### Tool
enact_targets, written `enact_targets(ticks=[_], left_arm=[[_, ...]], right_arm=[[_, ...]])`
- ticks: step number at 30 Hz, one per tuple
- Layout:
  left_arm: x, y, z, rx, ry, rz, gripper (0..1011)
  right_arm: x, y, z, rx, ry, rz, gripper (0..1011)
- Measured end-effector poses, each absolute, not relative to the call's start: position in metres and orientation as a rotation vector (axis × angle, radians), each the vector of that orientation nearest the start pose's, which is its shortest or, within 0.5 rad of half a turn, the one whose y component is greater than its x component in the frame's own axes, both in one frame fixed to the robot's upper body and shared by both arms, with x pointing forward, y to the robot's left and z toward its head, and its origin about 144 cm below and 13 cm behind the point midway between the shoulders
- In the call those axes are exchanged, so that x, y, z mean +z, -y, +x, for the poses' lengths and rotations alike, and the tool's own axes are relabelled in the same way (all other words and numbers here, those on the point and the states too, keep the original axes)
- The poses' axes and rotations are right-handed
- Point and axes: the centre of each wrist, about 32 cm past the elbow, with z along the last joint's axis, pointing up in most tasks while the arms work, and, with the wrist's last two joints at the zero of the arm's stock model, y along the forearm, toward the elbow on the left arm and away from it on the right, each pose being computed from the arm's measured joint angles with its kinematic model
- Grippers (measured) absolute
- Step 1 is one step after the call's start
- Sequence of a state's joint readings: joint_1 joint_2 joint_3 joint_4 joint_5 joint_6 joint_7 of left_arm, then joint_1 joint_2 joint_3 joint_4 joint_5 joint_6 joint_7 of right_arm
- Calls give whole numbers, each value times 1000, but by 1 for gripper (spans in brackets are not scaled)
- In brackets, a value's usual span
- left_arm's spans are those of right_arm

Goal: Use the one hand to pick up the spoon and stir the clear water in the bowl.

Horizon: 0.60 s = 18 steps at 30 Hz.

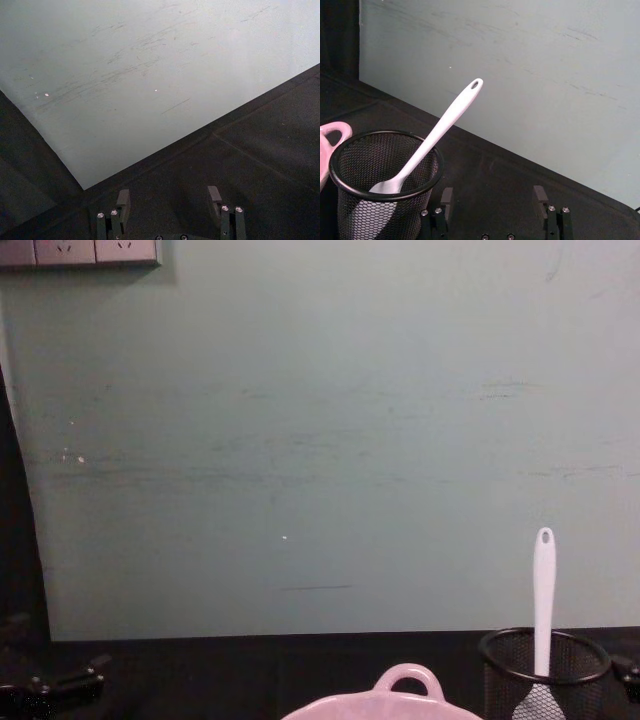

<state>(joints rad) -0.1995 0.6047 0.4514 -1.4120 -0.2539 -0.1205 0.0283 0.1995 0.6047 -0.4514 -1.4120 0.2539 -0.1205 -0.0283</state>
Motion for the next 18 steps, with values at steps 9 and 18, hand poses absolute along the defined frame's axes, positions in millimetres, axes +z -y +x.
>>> enact_targets(ticks=[9, 18], left_arm=[[1140, -310, 489, 1248, 285, 304, 1005], [1140, -310, 489, 1248, 285, 304, 1005]], right_arm=[[1140, 310, 489, -1248, 285, -305, 1003], [1140, 310, 489, -1248, 285, -305, 1002]])
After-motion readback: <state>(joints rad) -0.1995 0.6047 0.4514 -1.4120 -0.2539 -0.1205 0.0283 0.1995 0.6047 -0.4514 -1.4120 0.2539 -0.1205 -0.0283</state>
